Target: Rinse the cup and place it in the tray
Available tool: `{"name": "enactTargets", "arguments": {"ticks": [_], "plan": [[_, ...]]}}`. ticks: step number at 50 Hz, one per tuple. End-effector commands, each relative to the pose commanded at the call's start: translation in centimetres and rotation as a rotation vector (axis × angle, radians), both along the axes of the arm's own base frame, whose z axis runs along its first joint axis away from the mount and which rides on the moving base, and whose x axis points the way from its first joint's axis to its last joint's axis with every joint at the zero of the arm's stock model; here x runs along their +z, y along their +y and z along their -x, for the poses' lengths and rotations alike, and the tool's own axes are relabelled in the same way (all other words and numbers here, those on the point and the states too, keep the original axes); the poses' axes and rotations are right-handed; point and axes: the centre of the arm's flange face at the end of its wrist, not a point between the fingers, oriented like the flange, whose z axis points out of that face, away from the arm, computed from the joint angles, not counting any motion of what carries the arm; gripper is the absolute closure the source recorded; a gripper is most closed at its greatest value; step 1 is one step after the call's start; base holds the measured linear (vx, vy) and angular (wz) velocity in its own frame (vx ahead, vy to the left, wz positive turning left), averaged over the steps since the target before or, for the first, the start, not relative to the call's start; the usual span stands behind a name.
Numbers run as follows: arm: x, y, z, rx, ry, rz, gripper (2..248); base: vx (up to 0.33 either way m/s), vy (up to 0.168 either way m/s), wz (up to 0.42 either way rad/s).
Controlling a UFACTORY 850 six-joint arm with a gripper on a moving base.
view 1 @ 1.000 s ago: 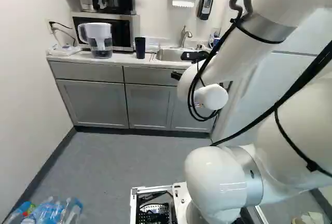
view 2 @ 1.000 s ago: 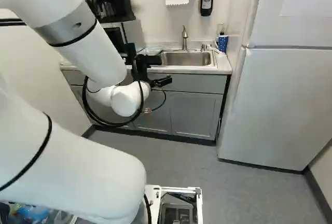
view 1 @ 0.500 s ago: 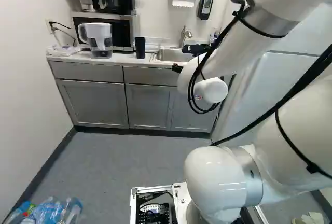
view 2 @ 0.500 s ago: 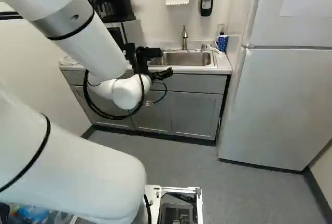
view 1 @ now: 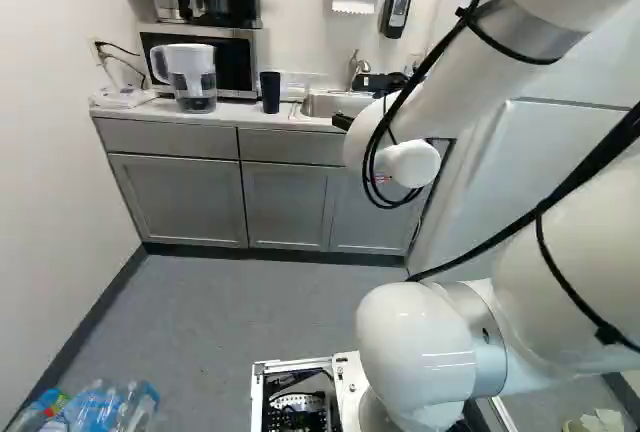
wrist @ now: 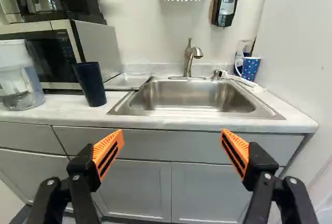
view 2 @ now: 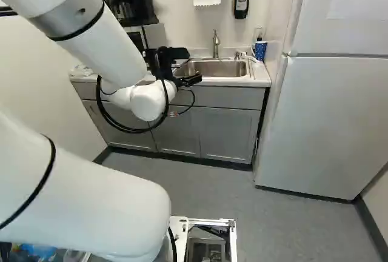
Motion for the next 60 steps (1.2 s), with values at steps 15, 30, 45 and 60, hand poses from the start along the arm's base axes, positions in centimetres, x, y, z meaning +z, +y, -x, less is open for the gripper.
{"name": "enactTargets", "arguments": {"ticks": [15, 30, 45, 60], "plan": [[1.1, 0.0, -0.2, 0.000, 0.004, 0.000, 3, 0.000, 0.000, 0.000], [2.2, 0.0, -0.5, 0.001, 0.019, -0.001, 3, 0.000, 0.000, 0.000], [3.3, 0.0, -0.7, 0.001, 0.036, -0.002, 3, 0.000, 0.000, 0.000], [4.4, 0.0, -1.0, 0.002, 0.054, -0.004, 3, 0.000, 0.000, 0.000]]}}
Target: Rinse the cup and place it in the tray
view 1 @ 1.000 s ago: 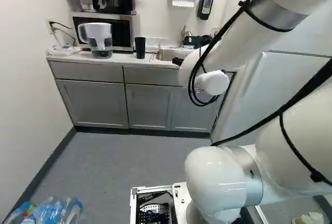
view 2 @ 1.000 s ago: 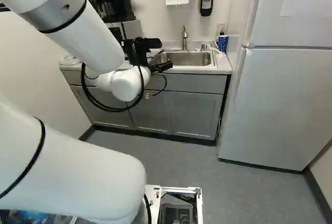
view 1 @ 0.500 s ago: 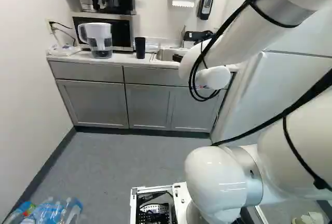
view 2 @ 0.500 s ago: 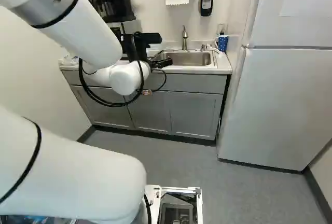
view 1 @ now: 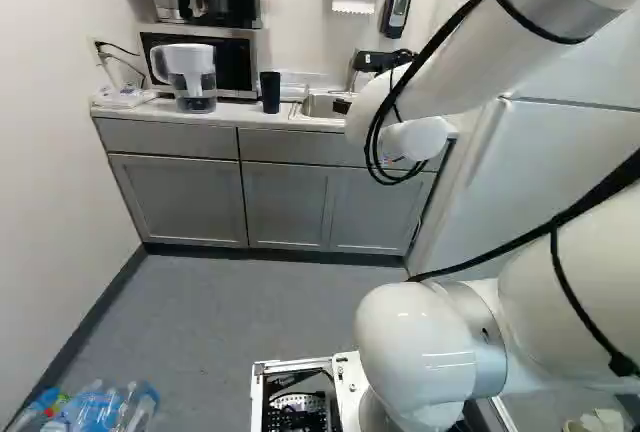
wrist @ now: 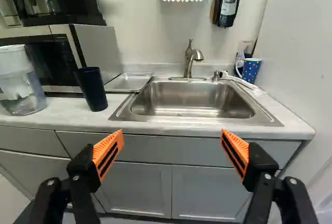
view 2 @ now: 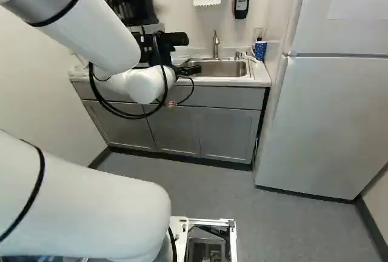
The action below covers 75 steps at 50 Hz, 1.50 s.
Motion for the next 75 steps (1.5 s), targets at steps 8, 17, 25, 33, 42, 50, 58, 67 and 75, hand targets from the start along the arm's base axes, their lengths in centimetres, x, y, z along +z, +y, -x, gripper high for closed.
{"name": "enactTargets", "arguments": {"ticks": [8, 17, 25, 33, 42, 50, 58, 67, 75], "plan": [[0.6, 0.0, -0.5, 0.000, 0.011, -0.001, 3, 0.000, 0.000, 0.000], [1.4, -0.1, -1.1, -0.001, 0.025, -0.002, 3, 0.000, 0.000, 0.000], [2.0, -0.2, -1.7, -0.002, 0.037, -0.002, 3, 0.000, 0.000, 0.000], [2.7, -0.3, -2.3, -0.003, 0.049, -0.003, 3, 0.000, 0.000, 0.000], [3.4, -0.3, -2.9, -0.002, 0.063, -0.004, 3, 0.000, 0.000, 0.000], [4.1, -0.3, -3.4, -0.001, 0.074, -0.005, 3, 0.000, 0.000, 0.000], [4.7, -0.3, -3.7, -0.001, 0.085, -0.006, 3, 0.000, 0.000, 0.000], [5.4, -0.3, -4.0, 0.000, 0.098, -0.006, 3, 0.000, 0.000, 0.000], [5.5, -0.3, -4.1, 0.000, 0.099, -0.006, 3, 0.000, 0.000, 0.000]]}}
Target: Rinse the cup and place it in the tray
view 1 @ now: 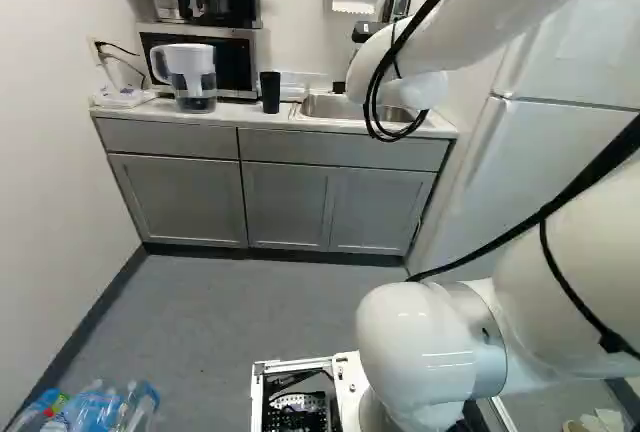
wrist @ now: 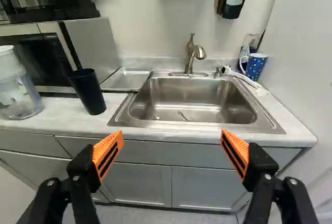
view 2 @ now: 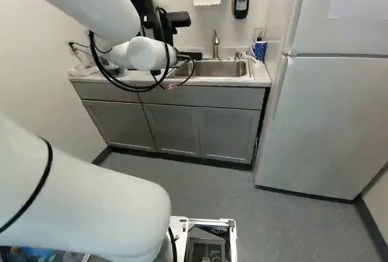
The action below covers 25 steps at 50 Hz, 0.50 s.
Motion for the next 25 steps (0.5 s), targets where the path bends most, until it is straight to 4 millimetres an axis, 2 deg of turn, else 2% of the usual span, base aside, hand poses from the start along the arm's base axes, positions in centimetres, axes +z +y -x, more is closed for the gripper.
{"name": "enactTargets", "arguments": {"ticks": [7, 25], "plan": [[0.0, 0.0, 0.0, 0.000, 0.000, 0.000, 3, 0.000, 0.000, 0.000], [1.8, 0.0, -0.7, 0.001, 0.031, -0.002, 3, 0.000, 0.000, 0.000]]}}
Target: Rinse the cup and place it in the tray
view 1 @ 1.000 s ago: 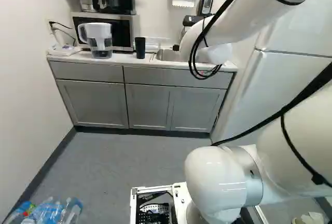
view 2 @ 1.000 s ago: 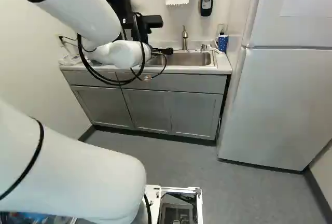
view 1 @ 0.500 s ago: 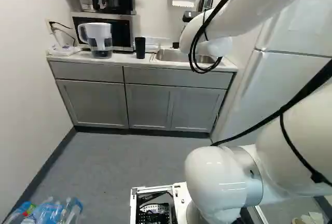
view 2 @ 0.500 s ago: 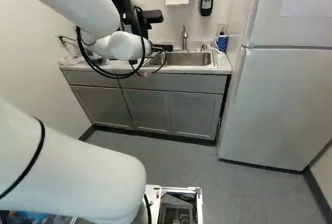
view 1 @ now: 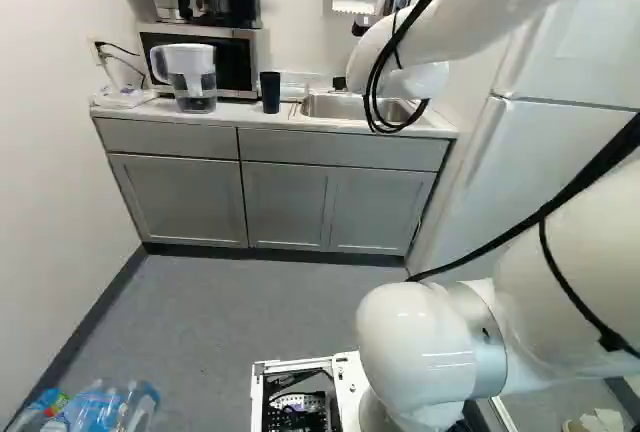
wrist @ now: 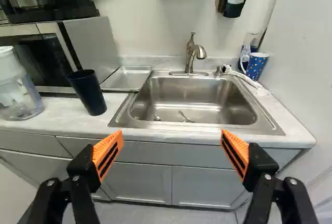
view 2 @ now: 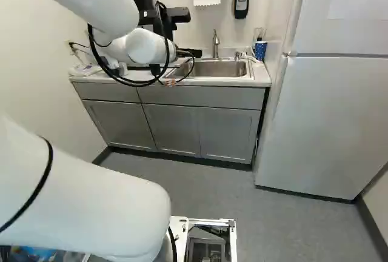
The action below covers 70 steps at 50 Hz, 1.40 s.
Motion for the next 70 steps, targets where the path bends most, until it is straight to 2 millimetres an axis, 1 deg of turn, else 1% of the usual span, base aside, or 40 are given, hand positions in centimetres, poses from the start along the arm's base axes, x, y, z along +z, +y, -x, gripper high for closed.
{"name": "enactTargets", "arguments": {"ticks": [70], "plan": [[5.7, 0.0, -1.7, 0.004, 0.100, -0.006, 3, 0.000, 0.000, 0.000]]}}
